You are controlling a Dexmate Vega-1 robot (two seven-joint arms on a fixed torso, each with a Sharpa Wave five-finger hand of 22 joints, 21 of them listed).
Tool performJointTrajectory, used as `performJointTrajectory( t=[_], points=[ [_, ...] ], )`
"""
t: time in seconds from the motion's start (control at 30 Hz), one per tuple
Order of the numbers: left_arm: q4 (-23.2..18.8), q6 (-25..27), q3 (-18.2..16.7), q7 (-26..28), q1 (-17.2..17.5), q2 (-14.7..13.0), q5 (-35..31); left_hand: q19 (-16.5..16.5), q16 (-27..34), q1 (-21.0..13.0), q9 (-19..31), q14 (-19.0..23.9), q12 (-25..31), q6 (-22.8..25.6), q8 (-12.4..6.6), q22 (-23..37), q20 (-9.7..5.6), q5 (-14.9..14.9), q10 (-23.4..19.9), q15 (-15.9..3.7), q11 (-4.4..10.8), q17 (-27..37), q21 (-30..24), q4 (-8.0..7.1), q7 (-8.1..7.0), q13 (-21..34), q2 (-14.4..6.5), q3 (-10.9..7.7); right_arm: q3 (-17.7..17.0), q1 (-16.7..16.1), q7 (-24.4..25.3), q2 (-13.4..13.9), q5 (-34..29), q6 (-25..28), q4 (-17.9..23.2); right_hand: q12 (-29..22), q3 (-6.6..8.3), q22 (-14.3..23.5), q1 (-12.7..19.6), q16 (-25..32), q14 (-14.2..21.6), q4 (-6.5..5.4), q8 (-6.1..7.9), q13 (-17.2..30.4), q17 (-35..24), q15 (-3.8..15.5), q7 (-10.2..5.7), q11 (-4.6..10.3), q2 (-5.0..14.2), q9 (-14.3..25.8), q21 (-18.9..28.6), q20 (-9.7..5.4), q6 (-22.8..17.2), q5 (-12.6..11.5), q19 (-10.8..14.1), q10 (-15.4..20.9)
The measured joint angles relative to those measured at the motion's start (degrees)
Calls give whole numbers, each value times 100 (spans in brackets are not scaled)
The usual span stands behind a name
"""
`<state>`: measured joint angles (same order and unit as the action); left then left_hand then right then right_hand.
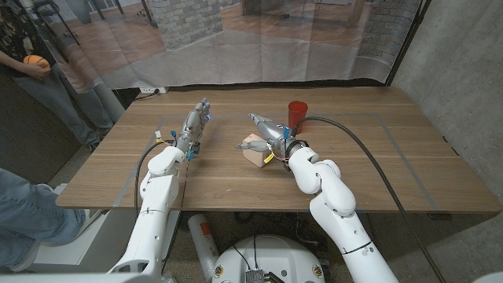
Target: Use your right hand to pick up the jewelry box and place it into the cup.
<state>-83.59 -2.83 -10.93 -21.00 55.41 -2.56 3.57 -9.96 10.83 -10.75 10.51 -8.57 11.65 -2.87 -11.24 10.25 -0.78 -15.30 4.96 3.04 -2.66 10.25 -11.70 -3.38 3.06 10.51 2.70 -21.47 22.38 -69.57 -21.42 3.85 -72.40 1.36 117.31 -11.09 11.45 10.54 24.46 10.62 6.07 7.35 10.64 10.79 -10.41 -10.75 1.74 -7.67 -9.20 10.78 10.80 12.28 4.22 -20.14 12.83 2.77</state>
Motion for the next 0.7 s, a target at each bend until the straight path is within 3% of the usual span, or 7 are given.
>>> performJointTrajectory(
  t=[0.7],
  points=[
    [-38,12,-13,29,54,-6,19,0,0,0,0,0,0,0,0,0,-1,0,0,0,1,0,0,-1,0,0,0,0,84,155,4,-52,-65,213,-318,-22,-72,-1,0,0,61,23,0,0,2,1,-22,19,0,0,28,19,-23,-43,25,42]
  ],
)
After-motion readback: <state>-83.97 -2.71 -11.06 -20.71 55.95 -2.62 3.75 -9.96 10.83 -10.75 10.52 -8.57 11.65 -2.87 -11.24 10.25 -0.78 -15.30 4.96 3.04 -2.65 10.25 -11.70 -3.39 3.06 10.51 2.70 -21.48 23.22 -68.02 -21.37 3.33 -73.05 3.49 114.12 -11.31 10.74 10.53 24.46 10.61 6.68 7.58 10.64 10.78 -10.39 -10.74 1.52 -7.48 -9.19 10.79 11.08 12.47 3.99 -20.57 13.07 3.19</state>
